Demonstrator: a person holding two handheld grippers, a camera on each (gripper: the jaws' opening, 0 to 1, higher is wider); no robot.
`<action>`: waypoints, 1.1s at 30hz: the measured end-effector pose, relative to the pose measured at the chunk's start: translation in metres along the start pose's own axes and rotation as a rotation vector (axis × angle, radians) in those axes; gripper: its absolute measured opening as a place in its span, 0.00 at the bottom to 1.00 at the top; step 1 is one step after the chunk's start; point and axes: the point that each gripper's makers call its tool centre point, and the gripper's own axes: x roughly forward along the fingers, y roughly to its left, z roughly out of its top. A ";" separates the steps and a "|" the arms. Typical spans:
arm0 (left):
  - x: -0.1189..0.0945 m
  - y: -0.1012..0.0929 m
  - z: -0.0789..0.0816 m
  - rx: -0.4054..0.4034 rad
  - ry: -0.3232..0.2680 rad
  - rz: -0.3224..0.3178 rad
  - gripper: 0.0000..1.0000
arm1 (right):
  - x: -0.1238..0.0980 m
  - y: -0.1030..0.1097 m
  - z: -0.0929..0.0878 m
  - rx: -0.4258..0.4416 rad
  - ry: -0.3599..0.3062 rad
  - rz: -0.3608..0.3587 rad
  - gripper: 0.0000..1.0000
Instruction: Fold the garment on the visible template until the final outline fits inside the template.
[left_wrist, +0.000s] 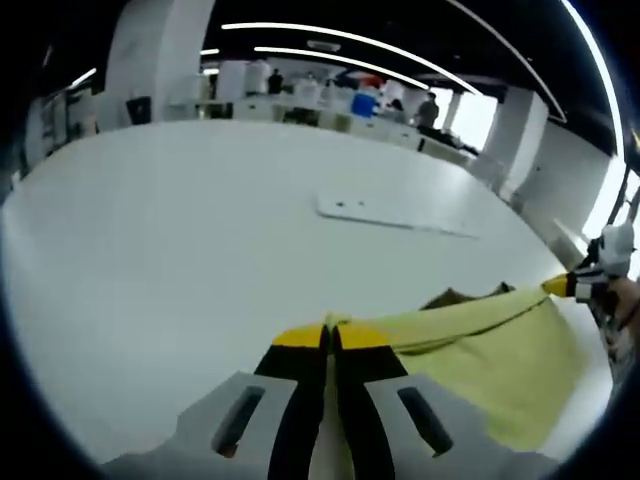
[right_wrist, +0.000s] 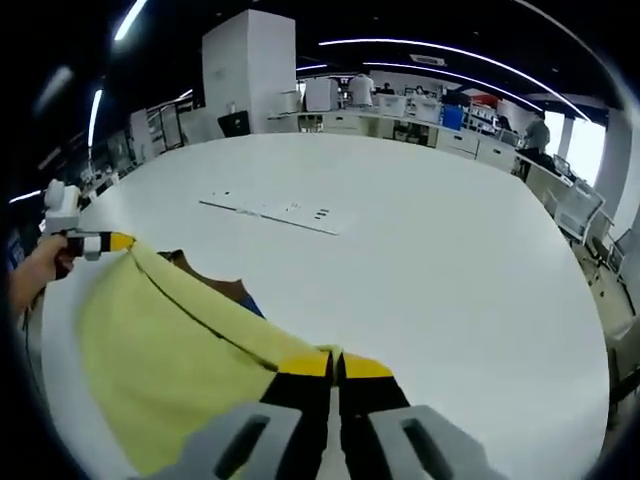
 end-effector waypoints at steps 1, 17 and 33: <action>-0.001 -0.001 -0.001 0.004 0.000 0.000 0.00 | 0.001 0.000 -0.001 0.000 0.001 -0.001 0.00; -0.005 -0.007 0.010 0.167 -0.024 -0.113 0.15 | -0.003 0.001 0.003 0.032 -0.019 0.047 0.22; -0.001 -0.021 -0.011 0.528 0.035 -0.235 0.29 | 0.000 0.010 -0.007 -0.215 0.014 0.103 0.30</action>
